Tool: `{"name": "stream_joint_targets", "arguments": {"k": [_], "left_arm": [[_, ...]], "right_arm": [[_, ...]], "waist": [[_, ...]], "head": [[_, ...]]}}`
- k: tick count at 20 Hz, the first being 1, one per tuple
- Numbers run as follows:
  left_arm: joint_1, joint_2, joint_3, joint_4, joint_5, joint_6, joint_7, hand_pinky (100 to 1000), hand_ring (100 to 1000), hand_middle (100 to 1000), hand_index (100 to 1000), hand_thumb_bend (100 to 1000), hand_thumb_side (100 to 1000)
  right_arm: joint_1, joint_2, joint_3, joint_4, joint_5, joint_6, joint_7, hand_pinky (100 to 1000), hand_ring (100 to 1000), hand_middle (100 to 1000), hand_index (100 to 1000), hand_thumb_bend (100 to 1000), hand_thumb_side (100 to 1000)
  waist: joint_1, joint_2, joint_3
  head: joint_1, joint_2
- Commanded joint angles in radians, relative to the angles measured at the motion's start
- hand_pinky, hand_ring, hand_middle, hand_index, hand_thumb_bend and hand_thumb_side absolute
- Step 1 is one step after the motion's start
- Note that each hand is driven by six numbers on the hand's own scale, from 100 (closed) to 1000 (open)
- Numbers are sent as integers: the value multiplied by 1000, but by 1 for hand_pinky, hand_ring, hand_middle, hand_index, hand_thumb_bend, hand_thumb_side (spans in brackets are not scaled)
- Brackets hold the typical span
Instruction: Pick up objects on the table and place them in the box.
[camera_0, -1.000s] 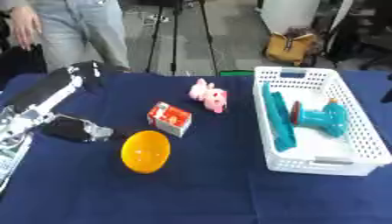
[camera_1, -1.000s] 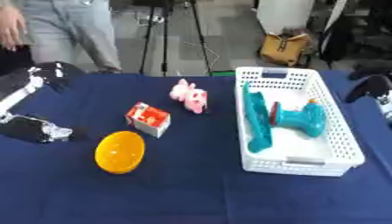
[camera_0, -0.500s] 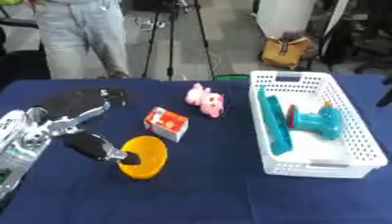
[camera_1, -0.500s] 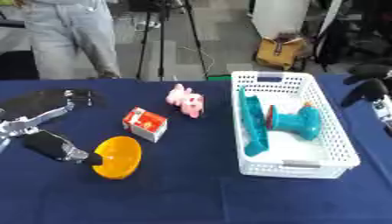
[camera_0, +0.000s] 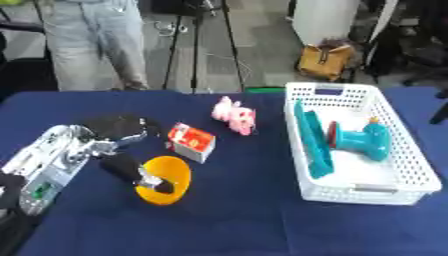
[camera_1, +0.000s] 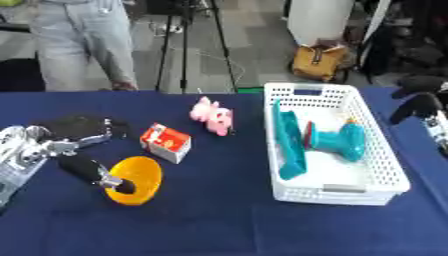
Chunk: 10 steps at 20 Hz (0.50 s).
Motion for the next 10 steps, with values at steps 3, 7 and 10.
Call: {"name": "stream_joint_targets", "arguments": {"k": [3, 7, 10], "left_arm": [[-28, -21, -16, 61, -70, -5, 32, 722, 816, 847, 889, 1000, 911], [-35, -37, -33, 89, -107, -22, 50, 732, 825, 848, 889, 1000, 906], [-43, -44, -46, 101, -125, -40, 50, 735, 829, 850, 892, 1000, 895]], "right_arm": [[-10, -19, -1, -7, 4, -2, 4, 496, 494, 625, 778, 161, 608], [-10, -18, 1, -7, 3, -2, 6, 496, 494, 625, 778, 159, 608], [-10, -17, 1, -7, 2, -2, 7, 496, 493, 625, 778, 159, 609]], "waist": [[-4, -15, -3], [-5, -16, -3], [-5, -16, -3]], "head": [[0, -11], [0, -12], [1, -13]]}}
